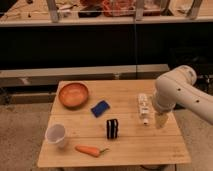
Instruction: Knock the eraser over
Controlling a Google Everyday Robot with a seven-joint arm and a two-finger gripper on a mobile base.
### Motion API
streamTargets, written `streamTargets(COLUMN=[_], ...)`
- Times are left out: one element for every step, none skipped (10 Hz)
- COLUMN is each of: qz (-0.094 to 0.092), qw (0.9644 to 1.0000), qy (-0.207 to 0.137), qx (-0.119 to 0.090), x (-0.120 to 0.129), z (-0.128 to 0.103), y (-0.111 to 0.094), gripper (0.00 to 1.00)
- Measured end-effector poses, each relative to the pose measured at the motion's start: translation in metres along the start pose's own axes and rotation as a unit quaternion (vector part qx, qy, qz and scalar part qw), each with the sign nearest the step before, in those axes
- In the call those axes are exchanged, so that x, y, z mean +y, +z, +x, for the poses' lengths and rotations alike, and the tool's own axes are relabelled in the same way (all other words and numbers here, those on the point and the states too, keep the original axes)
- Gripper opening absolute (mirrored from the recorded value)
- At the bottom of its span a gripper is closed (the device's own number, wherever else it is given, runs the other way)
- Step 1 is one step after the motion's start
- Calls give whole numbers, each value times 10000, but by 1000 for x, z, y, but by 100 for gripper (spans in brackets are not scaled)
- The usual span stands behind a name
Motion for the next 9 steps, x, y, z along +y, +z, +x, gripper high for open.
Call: streamTargets(qz=[11,19,27,36,43,43,51,53,56], qw=[9999,9998,9996,9993,9989,9987,9982,9980,9978], qy=[-135,-189,-264,-358,-452,-485,-558,-593,-629], qx=[-22,-45,-89,-120,-145,-163,-194,-212,-222], x=[5,6,7,7,10,11,12,13,13], z=[-3,-7,-16,-24,-30,-33,-38,-41,-44], y=[5,7,11,15,20,22,27,29,31], gripper=[80,80,80,80,80,80,80,80,80])
